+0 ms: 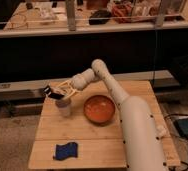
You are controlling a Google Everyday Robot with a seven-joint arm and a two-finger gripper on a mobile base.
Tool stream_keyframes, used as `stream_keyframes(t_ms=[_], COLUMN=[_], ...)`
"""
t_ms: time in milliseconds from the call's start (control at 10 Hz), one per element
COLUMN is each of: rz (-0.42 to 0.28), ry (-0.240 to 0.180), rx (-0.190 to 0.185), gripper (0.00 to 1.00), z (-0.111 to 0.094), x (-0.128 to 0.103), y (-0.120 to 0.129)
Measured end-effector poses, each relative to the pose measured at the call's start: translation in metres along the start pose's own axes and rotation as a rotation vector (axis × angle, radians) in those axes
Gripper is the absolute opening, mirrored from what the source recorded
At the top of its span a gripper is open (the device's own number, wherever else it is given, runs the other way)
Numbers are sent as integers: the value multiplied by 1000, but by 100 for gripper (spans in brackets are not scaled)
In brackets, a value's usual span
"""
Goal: Place the eraser in the ceramic cup
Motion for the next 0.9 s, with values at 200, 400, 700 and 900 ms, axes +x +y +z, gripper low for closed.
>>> stream_keyframes(t_ms=[200, 400, 700, 900], rz=[7, 14, 22, 29], ry=[-3, -7, -5, -4], rx=[-8, -13, -16, -20], gripper=[0, 0, 0, 0], z=[3, 5, 8, 12], x=[4, 8, 14, 18], y=[0, 1, 1, 0])
